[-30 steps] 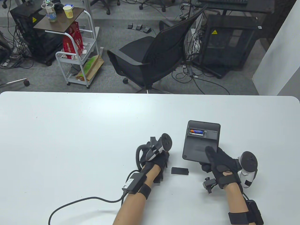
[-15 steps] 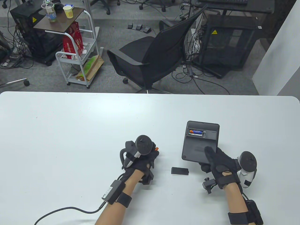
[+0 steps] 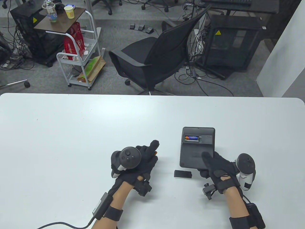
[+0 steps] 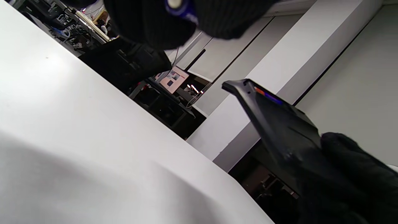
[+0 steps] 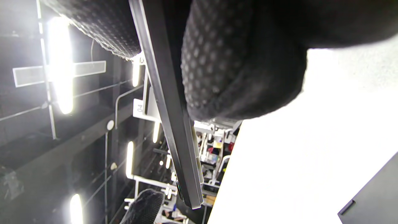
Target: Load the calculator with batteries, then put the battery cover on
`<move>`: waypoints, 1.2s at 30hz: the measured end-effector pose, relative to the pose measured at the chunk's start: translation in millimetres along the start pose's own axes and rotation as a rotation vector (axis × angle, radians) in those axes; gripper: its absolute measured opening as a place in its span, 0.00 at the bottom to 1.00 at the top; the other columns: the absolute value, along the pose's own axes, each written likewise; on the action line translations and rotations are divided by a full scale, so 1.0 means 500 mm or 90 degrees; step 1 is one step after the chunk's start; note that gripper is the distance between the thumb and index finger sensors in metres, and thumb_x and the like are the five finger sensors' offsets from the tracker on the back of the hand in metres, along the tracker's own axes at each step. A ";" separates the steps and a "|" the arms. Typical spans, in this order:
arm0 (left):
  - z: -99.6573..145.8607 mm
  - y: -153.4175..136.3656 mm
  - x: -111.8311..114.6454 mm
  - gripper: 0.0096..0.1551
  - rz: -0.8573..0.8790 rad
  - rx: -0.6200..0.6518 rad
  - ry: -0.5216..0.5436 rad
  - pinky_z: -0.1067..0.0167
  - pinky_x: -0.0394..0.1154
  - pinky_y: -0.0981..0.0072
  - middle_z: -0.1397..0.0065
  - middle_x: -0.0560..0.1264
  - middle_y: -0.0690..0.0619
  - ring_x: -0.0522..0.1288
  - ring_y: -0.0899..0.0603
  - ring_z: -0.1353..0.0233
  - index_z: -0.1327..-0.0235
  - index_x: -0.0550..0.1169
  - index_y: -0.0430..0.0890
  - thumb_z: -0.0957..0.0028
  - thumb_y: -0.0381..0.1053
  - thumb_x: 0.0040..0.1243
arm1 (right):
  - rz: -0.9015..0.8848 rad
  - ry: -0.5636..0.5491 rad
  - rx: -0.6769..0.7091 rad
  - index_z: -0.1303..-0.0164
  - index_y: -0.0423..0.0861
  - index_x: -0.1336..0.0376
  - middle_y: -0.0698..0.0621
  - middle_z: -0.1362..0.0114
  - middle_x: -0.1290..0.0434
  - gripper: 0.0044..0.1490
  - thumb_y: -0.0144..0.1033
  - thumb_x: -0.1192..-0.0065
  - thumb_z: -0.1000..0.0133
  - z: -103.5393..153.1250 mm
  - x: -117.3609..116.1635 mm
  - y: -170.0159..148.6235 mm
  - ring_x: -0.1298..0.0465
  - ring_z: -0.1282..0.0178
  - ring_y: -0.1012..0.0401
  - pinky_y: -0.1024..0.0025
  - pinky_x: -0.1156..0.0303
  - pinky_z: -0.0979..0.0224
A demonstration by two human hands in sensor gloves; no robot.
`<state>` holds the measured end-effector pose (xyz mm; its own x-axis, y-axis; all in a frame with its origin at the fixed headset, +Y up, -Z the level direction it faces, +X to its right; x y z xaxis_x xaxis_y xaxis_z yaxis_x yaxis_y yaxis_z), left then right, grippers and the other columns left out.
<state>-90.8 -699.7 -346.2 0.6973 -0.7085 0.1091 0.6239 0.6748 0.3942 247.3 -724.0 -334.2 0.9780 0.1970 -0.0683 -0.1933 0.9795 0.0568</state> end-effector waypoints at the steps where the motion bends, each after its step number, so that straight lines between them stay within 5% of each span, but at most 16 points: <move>1: 0.004 0.003 -0.005 0.32 -0.001 0.004 0.026 0.32 0.62 0.36 0.40 0.76 0.53 0.70 0.37 0.31 0.31 0.70 0.46 0.50 0.50 0.62 | 0.001 0.007 0.001 0.47 0.32 0.32 0.38 0.62 0.18 0.33 0.48 0.36 0.45 0.001 -0.006 0.002 0.16 0.76 0.51 0.58 0.21 0.71; 6: 0.019 0.025 -0.032 0.28 -0.034 0.035 0.109 0.34 0.68 0.40 0.44 0.83 0.59 0.78 0.42 0.34 0.40 0.79 0.51 0.56 0.52 0.70 | 0.011 0.040 -0.002 0.47 0.32 0.32 0.38 0.63 0.18 0.33 0.48 0.36 0.45 0.006 -0.034 0.007 0.16 0.77 0.51 0.59 0.21 0.71; 16: 0.039 0.079 -0.046 0.27 -0.084 0.087 0.207 0.37 0.73 0.44 0.49 0.88 0.62 0.84 0.46 0.39 0.48 0.81 0.54 0.63 0.55 0.76 | 0.041 0.114 -0.013 0.47 0.31 0.32 0.38 0.63 0.18 0.33 0.48 0.37 0.45 0.014 -0.091 0.008 0.16 0.78 0.52 0.59 0.20 0.72; 36: 0.041 0.108 -0.017 0.27 -0.165 0.123 0.211 0.36 0.71 0.43 0.49 0.88 0.63 0.82 0.46 0.37 0.51 0.83 0.56 0.66 0.56 0.78 | 0.063 0.196 -0.020 0.47 0.31 0.32 0.38 0.64 0.18 0.33 0.48 0.37 0.45 0.028 -0.146 0.011 0.15 0.78 0.52 0.60 0.20 0.73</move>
<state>-70.4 -661.5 -307.1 0.6222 -0.7231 -0.3001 0.7368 0.4112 0.5368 176.1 -733.6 -314.8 0.8862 0.2897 -0.3617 -0.2927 0.9550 0.0479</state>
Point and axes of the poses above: the tracker on the back of each hand, its own y axis roughly to the thumb side, its own z axis roughly from the fingertips to the wrist, x = y × z, the point moved 2 cm from there along -z, roughly from the wrist to the fingertips
